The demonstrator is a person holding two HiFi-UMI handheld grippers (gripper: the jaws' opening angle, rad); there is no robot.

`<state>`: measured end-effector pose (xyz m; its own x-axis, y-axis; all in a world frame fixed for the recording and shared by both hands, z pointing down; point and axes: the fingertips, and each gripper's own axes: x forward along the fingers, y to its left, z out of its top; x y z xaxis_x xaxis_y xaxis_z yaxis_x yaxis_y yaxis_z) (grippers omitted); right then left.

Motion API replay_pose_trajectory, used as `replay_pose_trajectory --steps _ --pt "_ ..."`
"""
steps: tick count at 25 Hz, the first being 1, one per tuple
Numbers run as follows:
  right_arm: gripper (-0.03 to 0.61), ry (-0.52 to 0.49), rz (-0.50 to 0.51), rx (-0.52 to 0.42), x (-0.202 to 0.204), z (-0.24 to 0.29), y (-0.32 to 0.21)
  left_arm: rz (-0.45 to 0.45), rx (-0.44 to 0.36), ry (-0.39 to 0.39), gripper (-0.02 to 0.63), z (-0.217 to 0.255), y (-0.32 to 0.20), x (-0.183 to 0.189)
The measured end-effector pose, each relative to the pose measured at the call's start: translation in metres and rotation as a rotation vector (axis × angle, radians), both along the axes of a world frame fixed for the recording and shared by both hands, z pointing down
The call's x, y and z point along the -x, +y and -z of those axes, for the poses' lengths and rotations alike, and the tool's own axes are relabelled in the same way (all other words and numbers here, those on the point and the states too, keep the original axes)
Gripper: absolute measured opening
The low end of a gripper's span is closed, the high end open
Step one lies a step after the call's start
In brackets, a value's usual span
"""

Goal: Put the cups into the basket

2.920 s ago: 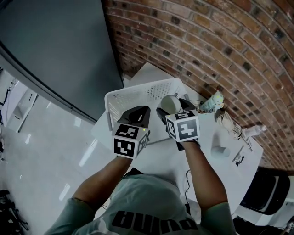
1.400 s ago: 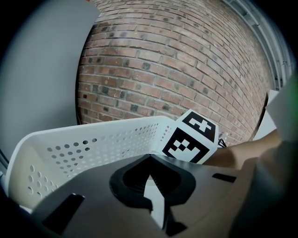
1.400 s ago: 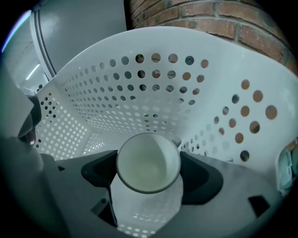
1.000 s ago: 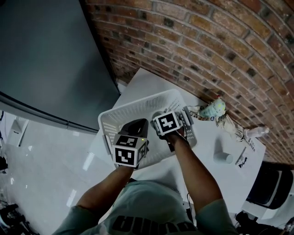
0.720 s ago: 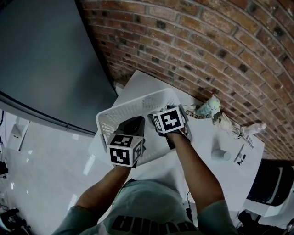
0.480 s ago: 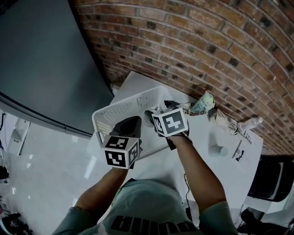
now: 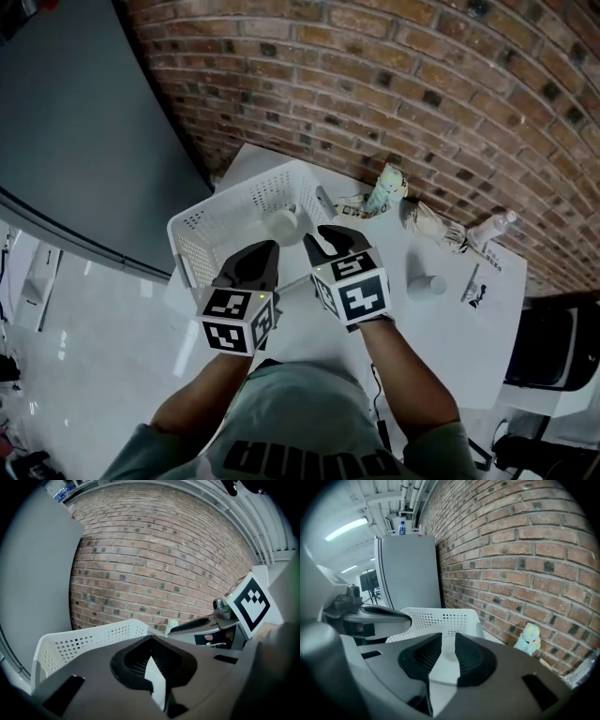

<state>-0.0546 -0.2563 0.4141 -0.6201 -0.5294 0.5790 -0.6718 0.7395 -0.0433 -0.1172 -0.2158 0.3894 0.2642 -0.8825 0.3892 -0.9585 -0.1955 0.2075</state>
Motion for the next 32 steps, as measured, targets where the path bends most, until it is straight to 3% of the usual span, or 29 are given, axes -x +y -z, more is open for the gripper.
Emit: replay_pose_trajectory --steps 3,7,13,20,32 --pt "0.049 0.005 -0.019 -0.042 -0.025 0.004 0.022 -0.033 -0.024 -0.011 0.008 0.005 0.010 -0.022" --pt "0.018 0.003 -0.060 -0.076 -0.064 0.003 0.051 -0.104 -0.042 -0.016 0.008 0.006 0.027 -0.060" --pt "0.015 -0.003 -0.194 -0.113 -0.135 0.003 0.091 -0.254 -0.050 -0.033 0.008 -0.009 0.054 -0.125" --pt "0.015 -0.049 -0.397 -0.088 -0.203 -0.011 0.128 -0.450 -0.045 -0.051 0.008 -0.031 0.080 -0.198" --pt "0.015 -0.029 -0.552 -0.074 -0.256 -0.032 0.167 -0.582 -0.024 -0.051 0.008 -0.050 0.096 -0.248"
